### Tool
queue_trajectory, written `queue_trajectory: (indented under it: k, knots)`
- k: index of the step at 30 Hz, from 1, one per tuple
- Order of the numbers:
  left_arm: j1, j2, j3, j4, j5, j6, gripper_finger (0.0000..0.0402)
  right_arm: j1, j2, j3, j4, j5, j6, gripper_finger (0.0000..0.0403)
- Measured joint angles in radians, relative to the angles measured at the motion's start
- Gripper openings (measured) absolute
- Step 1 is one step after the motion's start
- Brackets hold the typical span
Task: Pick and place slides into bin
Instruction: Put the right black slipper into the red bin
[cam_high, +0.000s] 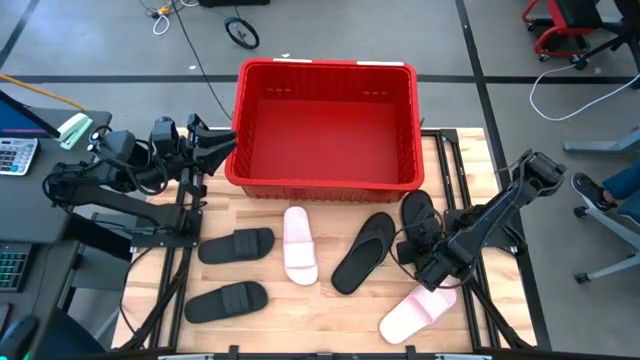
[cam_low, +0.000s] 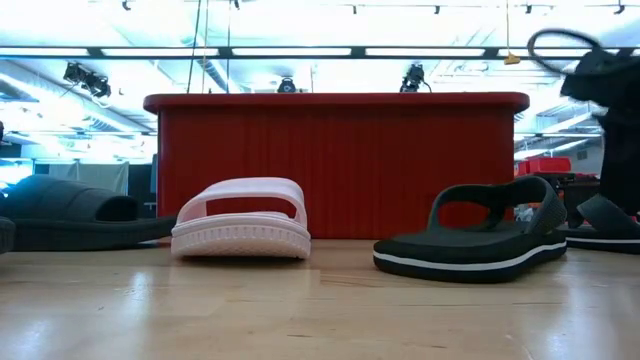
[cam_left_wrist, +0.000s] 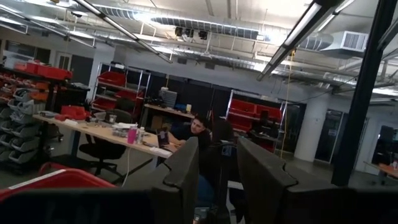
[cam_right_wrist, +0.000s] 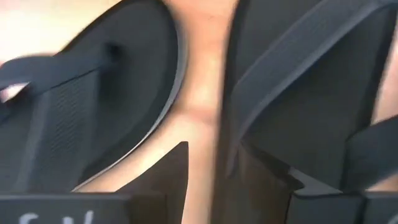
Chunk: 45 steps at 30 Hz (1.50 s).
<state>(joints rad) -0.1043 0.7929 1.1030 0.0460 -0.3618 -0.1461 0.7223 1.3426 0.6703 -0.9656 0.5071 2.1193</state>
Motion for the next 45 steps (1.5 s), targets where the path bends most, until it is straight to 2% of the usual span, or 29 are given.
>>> queue_trajectory:
  k: [15, 25, 28, 32, 34, 38, 41, 45]
  knots:
    - [0.0, 0.0, 0.0, 0.0, 0.0, 0.002, 0.0113, -0.121, 0.018, -0.046, 0.019, 0.009, -0.064, 0.0148]
    - [0.0, 0.0, 0.0, -0.008, 0.0, 0.003, 0.0107, -0.158, 0.019, -0.146, 0.206, 0.024, -0.057, 0.0145]
    - [0.0, 0.0, 0.0, -0.01, 0.0, 0.003, 0.0107, -0.158, 0.013, -0.151, 0.204, 0.03, -0.078, 0.0119]
    - [0.0, 0.0, 0.0, -0.016, 0.0, 0.003, 0.0107, -0.148, -0.002, -0.139, 0.198, 0.014, -0.111, 0.0039]
    - [0.0, 0.0, 0.0, -0.016, 0.0, 0.001, 0.0107, -0.13, -0.009, -0.117, 0.205, -0.008, -0.143, 0.0014]
    - [0.0, 0.0, 0.0, -0.017, 0.0, 0.0, 0.0107, -0.072, -0.016, -0.036, 0.203, -0.084, -0.155, 0.0011]
    - [0.0, 0.0, 0.0, -0.019, 0.0, 0.0, 0.0107, -0.007, -0.022, 0.072, 0.204, -0.122, -0.161, 0.0007]
    - [0.0, 0.0, 0.0, -0.019, 0.0, 0.0, 0.0107, 0.073, -0.019, 0.254, 0.144, -0.103, -0.155, 0.0006]
